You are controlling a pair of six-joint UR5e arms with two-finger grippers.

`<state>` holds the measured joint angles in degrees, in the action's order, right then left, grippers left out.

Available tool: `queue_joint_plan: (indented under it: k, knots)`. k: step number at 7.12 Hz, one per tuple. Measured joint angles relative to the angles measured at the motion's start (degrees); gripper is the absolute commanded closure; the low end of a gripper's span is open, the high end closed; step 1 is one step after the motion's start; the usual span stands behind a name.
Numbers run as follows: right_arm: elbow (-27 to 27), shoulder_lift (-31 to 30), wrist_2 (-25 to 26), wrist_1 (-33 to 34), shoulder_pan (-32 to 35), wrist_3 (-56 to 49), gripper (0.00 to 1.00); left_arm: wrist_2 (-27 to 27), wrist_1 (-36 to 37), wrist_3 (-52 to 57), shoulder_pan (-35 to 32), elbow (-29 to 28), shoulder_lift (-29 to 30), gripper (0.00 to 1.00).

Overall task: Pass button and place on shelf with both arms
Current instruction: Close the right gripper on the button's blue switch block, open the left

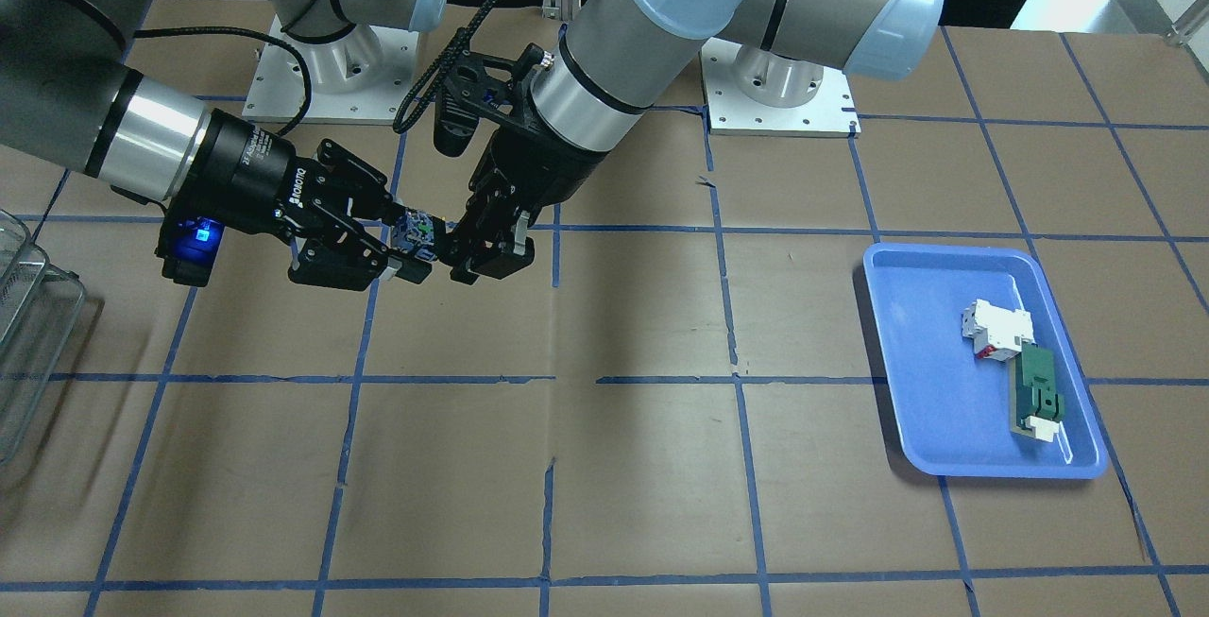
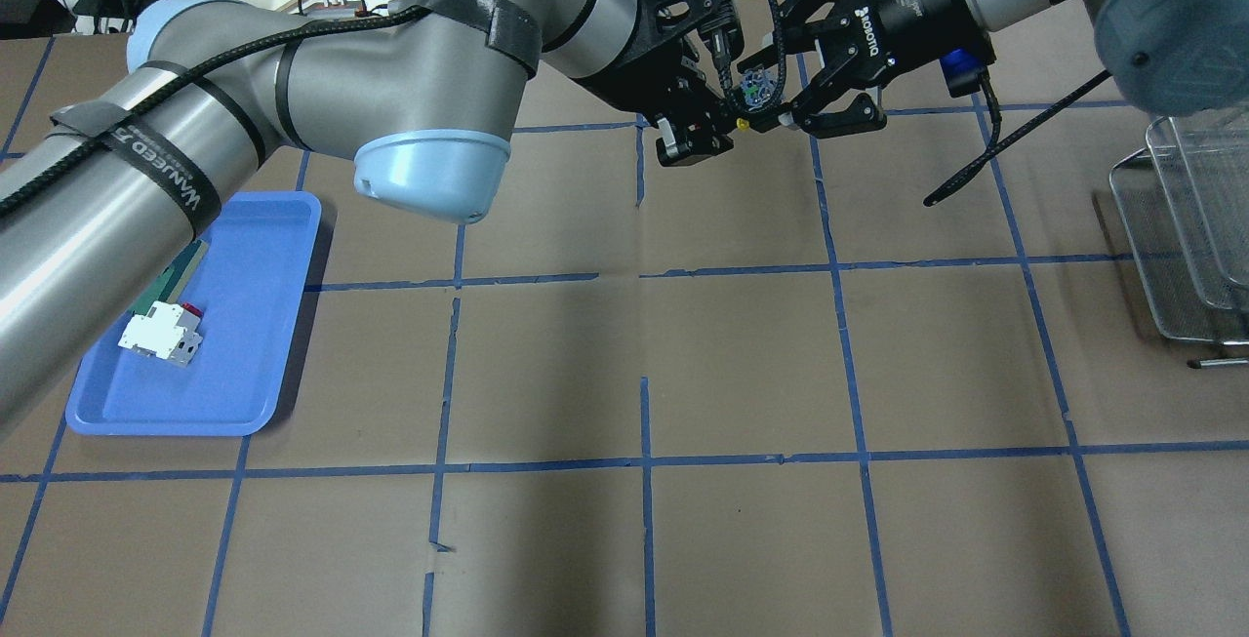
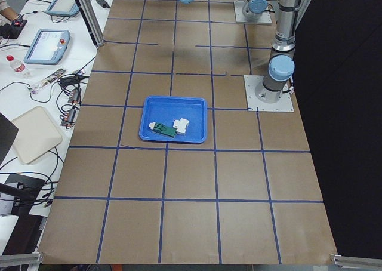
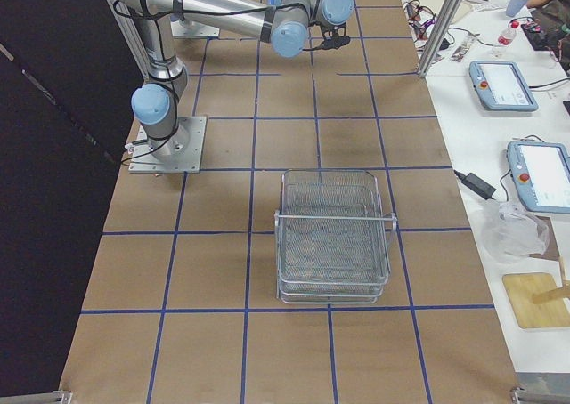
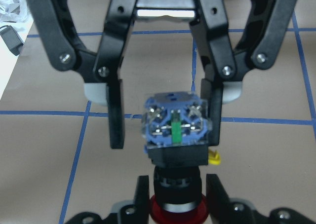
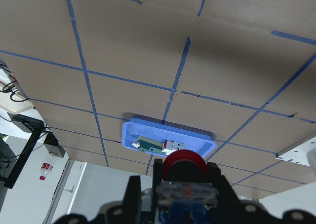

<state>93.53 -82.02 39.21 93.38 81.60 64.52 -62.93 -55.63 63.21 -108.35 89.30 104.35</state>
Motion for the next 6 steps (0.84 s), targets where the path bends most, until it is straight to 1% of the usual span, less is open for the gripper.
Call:
queue_joint_plan:
  k: [3,4,5,6]
  knots:
    - [-0.02,-0.06,-0.04,-0.06,-0.07,-0.14,1.00,-0.03,0.06,0.13,0.05,-0.07,0.01,1.00]
    - [-0.04,-0.06,-0.07,-0.05,-0.09,-0.19,1.00,-0.08,0.08,0.08,0.06,-0.13,0.03,0.48]
    - [-0.07,-0.06,-0.11,-0.04,-0.11,-0.26,1.00,-0.20,0.06,0.00,0.06,-0.16,0.04,0.00]
    - [-0.09,-0.06,-0.16,-0.03,-0.16,-0.31,1.00,-0.43,0.02,-0.04,0.08,-0.23,0.04,0.00]
